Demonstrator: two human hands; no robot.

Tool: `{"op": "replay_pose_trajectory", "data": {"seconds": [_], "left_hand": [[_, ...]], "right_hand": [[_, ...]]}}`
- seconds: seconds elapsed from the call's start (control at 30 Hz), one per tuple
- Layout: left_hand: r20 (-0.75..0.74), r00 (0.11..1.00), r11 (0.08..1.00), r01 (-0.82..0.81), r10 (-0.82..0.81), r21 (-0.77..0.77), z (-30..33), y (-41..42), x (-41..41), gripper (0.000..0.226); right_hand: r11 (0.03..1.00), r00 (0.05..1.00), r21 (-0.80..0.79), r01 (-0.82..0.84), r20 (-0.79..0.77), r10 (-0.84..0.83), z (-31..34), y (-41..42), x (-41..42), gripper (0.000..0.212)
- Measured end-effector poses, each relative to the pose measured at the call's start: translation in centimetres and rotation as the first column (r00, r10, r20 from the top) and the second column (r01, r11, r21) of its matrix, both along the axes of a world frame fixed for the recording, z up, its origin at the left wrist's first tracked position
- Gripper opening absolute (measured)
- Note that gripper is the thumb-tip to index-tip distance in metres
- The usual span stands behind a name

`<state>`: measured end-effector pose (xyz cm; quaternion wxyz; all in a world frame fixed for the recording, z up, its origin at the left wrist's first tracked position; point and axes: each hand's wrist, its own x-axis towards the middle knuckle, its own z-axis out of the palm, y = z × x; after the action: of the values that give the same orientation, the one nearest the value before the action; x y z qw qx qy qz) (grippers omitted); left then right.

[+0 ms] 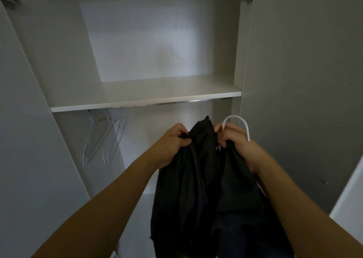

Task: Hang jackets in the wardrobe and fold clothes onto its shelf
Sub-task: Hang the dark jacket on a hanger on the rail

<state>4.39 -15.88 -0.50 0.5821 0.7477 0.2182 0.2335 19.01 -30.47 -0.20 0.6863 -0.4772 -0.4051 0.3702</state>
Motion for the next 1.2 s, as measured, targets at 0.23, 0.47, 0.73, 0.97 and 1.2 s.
{"op": "replay_pose_trajectory", "data": {"seconds": [0.23, 0.47, 0.73, 0.97, 1.2], "left_hand": [[-0.137, 0.97, 0.921, 0.235, -0.201, 0.31, 3.0, -1.0, 0.1, 0.012], [-0.114, 0.98, 0.968, 0.184, -0.166, 0.17, 2.8, -2.1, 0.9, 0.008], [0.1, 0.987, 0.986, 0.134, -0.124, -0.096, 1.3, -2.7, -0.6, 0.014], [0.239, 0.969, 0.936, 0.133, -0.054, -0.326, 0.9, -3.2, -1.5, 0.018], [0.147, 0.987, 0.995, 0.068, -0.057, -0.07, 2.3, -3.9, -1.4, 0.011]], "right_hand": [[0.996, 0.976, -0.065, -0.06, 0.204, 0.072, 0.6, -1.7, 0.6, 0.046], [0.999, 0.936, -0.005, 0.044, 0.351, -0.04, 0.6, -2.7, 0.7, 0.016], [0.998, 0.973, -0.004, 0.069, 0.223, -0.067, -0.2, -3.1, 0.9, 0.019], [0.999, 0.991, -0.046, 0.001, 0.137, 0.005, 0.7, -4.2, 0.8, 0.019], [0.987, 0.87, -0.1, 0.123, 0.489, -0.059, 1.0, -4.8, -0.1, 0.016]]}}
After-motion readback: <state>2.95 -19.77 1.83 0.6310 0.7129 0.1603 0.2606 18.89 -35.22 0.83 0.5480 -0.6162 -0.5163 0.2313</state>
